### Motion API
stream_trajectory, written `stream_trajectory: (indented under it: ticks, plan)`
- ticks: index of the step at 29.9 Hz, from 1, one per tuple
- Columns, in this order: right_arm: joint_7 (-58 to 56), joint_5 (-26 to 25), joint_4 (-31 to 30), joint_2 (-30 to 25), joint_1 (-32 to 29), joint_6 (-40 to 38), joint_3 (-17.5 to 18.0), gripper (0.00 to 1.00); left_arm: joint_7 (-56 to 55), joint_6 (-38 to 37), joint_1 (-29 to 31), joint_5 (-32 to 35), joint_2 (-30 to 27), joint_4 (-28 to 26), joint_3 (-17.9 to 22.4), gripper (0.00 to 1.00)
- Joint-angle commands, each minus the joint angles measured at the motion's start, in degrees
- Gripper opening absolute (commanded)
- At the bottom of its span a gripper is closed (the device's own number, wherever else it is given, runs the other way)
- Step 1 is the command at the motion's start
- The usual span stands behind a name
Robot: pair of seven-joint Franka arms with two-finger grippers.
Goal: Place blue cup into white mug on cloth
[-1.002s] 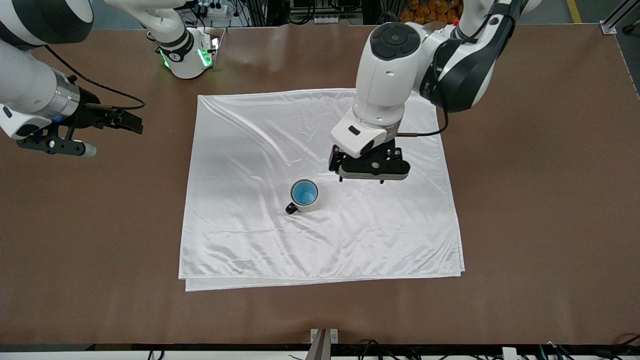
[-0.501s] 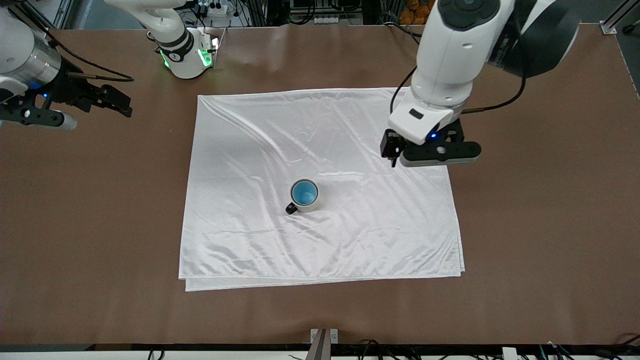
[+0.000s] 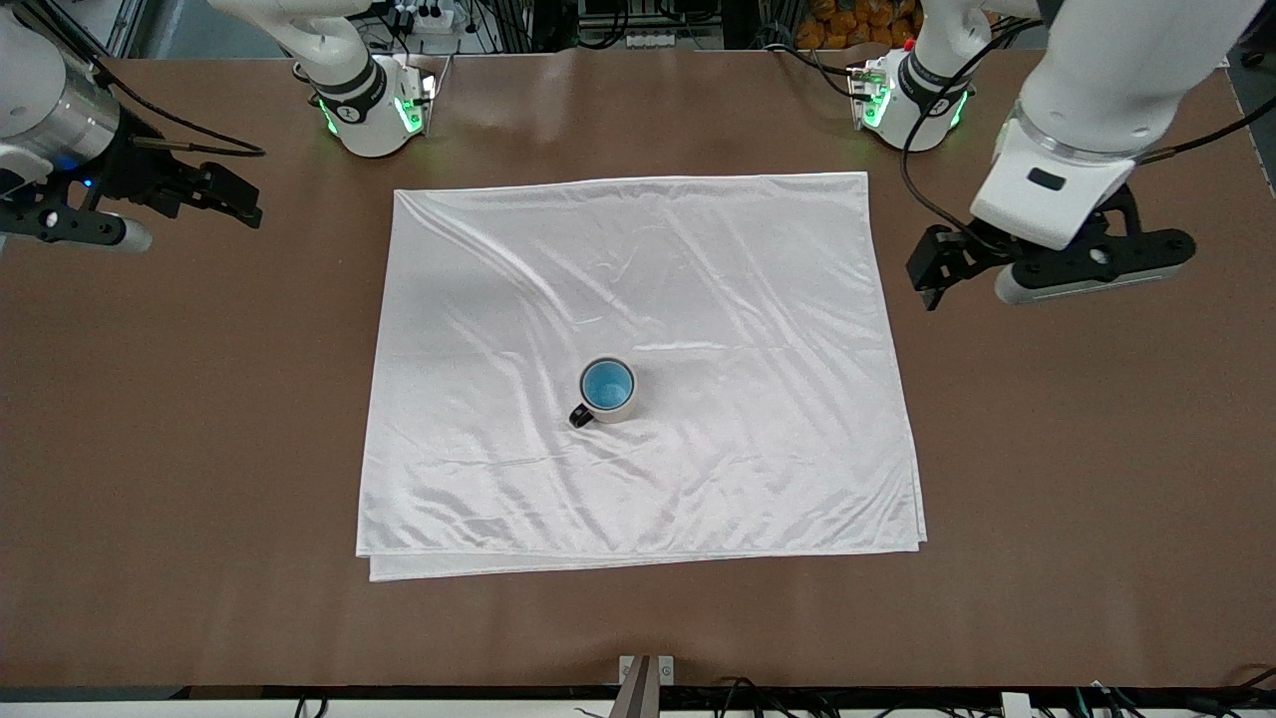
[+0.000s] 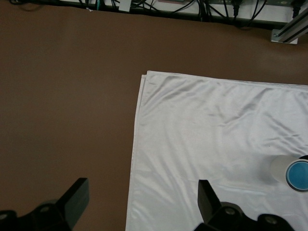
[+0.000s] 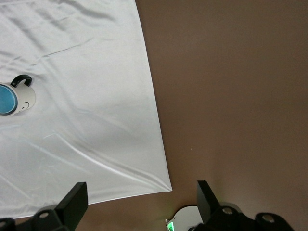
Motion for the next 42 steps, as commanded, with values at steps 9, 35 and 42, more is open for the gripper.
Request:
stream_trajectory:
  ticks: [9,35,42]
  plan:
    - [-0.9,-0.1,2.2,-1.1,0.1,4.0,0.2,1.00,7.3,-3.3,9.3,-5.0,-2.7,-1.9,-0.5,1.00]
    - [-8.4,-0.7,2.0,-1.1,1.0,5.4,0.3,1.00,9.4,-3.2,15.7,-7.1,-3.7,-2.3,0.1,1.00]
    - [-8.4,-0.7,1.8,-0.7,0.9,5.4,0.2,1.00,9.5,-2.8,16.3,-7.0,-5.7,-4.9,0.0,1.00]
